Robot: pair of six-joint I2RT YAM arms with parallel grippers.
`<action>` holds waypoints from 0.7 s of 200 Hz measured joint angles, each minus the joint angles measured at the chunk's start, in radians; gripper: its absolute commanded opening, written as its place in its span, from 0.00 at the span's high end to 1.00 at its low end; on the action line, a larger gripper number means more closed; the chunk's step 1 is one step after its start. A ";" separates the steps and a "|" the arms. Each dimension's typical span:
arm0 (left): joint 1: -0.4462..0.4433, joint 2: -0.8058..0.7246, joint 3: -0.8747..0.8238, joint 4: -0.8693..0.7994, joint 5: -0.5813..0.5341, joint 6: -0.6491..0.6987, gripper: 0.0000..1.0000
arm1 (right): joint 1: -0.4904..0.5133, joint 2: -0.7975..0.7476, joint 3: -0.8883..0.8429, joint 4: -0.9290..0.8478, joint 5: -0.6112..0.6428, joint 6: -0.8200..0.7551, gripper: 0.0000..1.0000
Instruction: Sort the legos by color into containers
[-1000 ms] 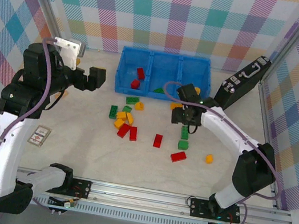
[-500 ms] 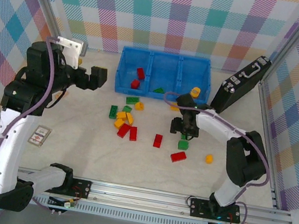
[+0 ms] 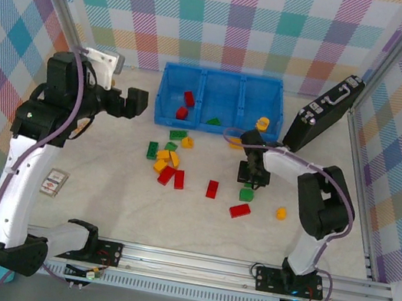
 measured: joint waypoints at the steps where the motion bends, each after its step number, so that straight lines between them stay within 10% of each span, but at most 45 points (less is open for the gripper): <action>1: 0.000 0.000 0.000 0.000 0.000 0.000 0.00 | -0.001 0.000 0.000 0.001 -0.001 -0.001 0.61; 70: 0.000 0.000 0.000 -0.002 -0.011 0.001 0.00 | -0.040 -0.010 0.023 -0.006 -0.071 -0.064 0.73; 140: 0.000 -0.002 0.000 -0.002 -0.025 0.011 0.00 | -0.040 -0.033 0.411 0.002 -0.084 -0.243 0.73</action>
